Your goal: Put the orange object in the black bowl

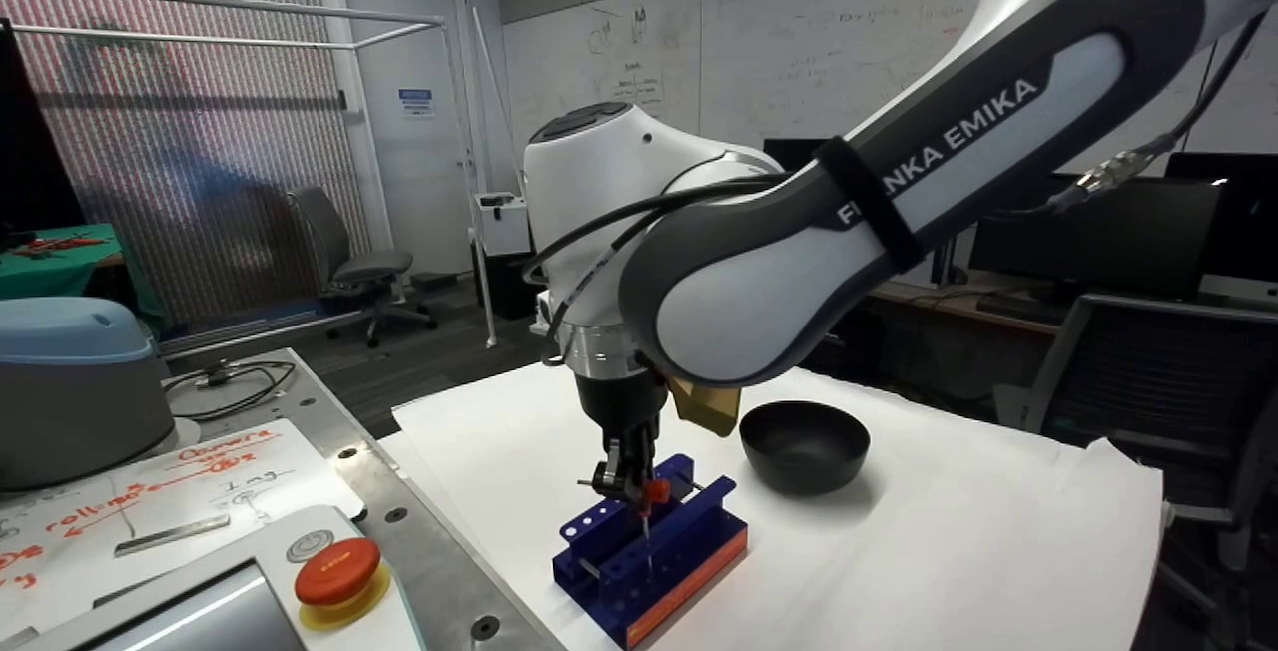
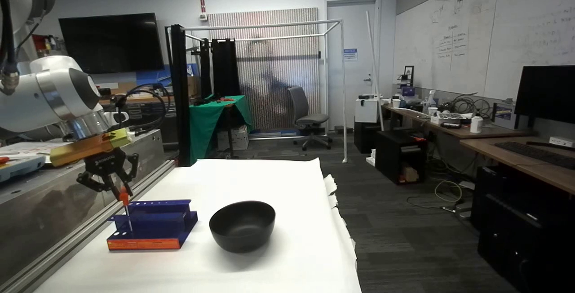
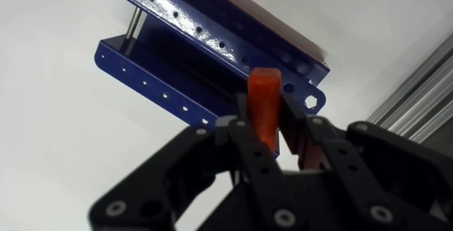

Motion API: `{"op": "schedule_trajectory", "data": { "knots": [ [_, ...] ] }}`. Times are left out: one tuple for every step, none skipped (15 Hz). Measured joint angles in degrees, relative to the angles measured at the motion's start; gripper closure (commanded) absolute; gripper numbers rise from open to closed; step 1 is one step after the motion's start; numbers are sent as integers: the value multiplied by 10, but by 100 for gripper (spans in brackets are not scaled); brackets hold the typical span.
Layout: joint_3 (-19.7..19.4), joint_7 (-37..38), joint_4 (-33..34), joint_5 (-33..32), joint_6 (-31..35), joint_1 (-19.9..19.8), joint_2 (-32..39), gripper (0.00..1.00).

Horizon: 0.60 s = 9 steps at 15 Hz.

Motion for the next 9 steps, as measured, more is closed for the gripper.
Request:
{"op": "schedule_trajectory", "data": {
  "knots": [
    [0, 0, 3, 0, -4, 0, 1, 84],
    [0, 0, 6, 0, -8, 1, 2, 84],
    [-1, 0, 8, 0, -11, 2, 2, 84],
    [0, 2, 10, 0, -17, 4, 1, 84],
    [-1, 6, 12, 0, -23, 6, -1, 84],
    [0, 12, 13, 0, -31, 9, -6, 84],
    [0, 19, 14, 0, -38, 12, -14, 83],
    [0, 28, 14, 0, -47, 16, -23, 83],
    [1, 37, 14, 1, -58, 20, -36, 83]
  ]
}}
